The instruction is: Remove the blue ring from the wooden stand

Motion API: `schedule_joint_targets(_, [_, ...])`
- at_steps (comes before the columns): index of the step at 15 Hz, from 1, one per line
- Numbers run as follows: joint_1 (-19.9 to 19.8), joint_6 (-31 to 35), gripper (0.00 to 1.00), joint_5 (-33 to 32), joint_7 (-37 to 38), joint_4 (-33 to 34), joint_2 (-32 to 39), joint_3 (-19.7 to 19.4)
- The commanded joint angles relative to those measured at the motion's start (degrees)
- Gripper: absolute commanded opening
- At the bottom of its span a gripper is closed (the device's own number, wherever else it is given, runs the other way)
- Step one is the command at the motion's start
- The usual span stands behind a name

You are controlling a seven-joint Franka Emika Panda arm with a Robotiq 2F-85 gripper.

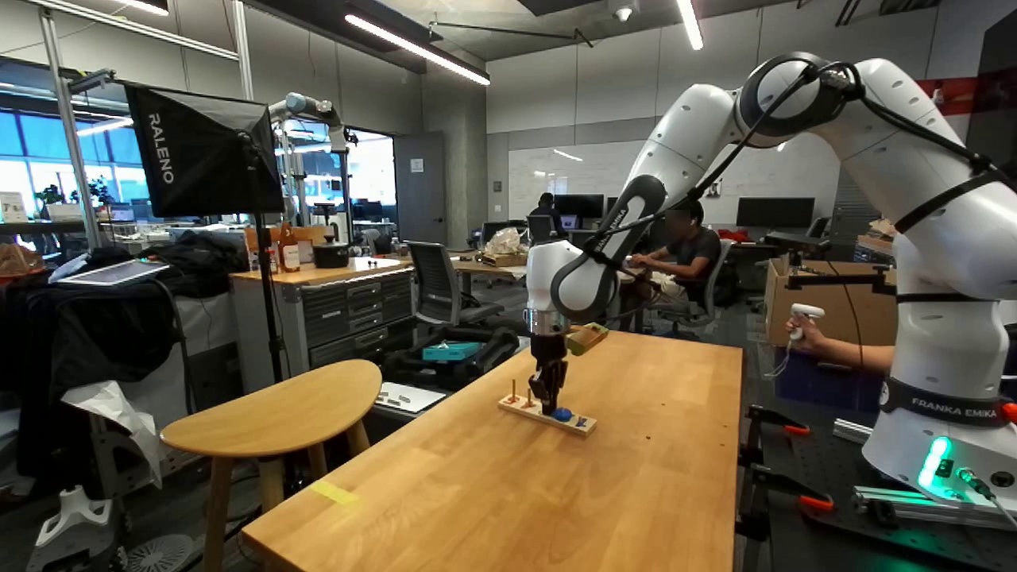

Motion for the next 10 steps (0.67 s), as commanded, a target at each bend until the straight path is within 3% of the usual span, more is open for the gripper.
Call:
schedule_joint_targets(1, [-0.77, -0.26, 0.0, 2.13, 0.14, -1.76, -2.42, 1.06])
schedule_joint_targets(2, [-0.83, -0.38, 0.0, 2.2, 0.01, -1.75, -2.44, 0.92])
schedule_joint_targets(3, [-0.86, -0.41, 0.22, 2.12, -0.14, -1.81, -2.29, 0.67])
schedule_joint_targets(4, [-1.15, -0.77, 0.21, 2.39, -0.49, -1.89, -2.28, 0.89])
schedule_joint_targets(5, [-1.4, -0.86, 0.4, 2.7, -0.57, -2.09, -2.42, 1.06])
schedule_joint_targets(10, [-1.43, -0.92, 0.78, 2.75, -0.8, -2.71, -3.63, 1.38])
